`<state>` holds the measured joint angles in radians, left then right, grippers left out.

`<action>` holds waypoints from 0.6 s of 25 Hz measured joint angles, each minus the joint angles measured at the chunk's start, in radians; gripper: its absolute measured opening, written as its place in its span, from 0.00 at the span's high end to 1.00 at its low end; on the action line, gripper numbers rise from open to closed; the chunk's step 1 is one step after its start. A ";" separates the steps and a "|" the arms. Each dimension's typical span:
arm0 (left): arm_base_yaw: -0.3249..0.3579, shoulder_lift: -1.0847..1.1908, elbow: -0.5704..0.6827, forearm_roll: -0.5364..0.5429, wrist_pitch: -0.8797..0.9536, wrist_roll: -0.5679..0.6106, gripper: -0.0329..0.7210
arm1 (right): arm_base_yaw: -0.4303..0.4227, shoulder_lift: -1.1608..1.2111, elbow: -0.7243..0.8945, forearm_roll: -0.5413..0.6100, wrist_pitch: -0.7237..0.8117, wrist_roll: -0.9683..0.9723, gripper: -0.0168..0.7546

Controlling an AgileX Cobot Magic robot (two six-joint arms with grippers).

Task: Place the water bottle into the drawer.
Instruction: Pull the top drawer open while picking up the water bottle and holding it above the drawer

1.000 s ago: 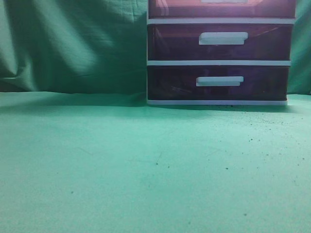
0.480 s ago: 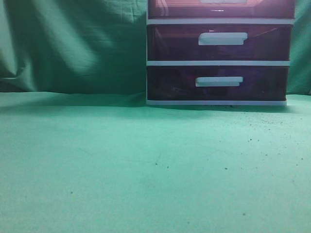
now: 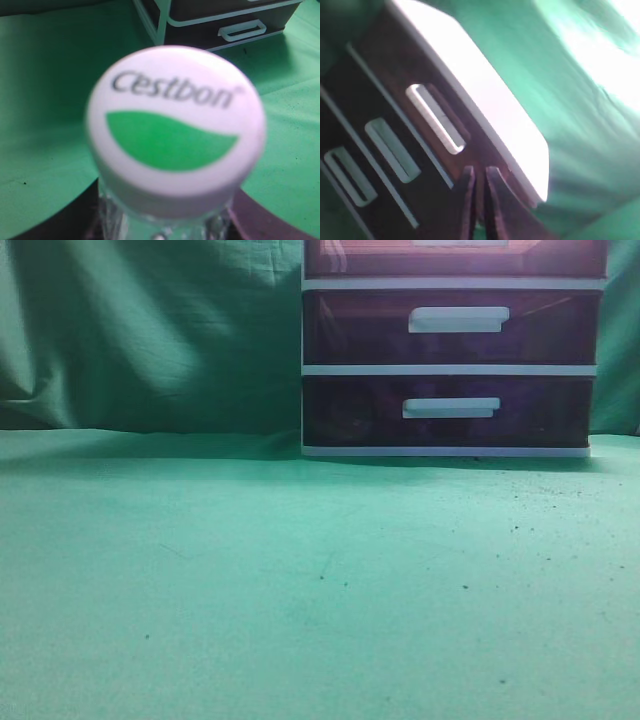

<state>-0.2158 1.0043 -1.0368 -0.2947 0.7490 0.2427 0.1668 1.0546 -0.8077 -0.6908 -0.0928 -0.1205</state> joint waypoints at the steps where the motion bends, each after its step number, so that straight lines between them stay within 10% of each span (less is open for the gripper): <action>1: 0.000 0.005 0.000 -0.004 0.000 0.004 0.57 | 0.019 0.049 -0.040 -0.128 0.005 -0.012 0.92; 7: 0.000 0.050 0.000 -0.004 -0.008 0.013 0.57 | 0.044 0.362 -0.225 -0.541 0.099 -0.031 0.82; 15: 0.000 0.120 0.000 -0.004 -0.019 0.032 0.57 | 0.044 0.551 -0.391 -0.660 0.105 -0.031 0.63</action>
<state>-0.2158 1.1243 -1.0368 -0.2986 0.7302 0.2744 0.2106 1.6059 -1.1986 -1.3511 0.0118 -0.1511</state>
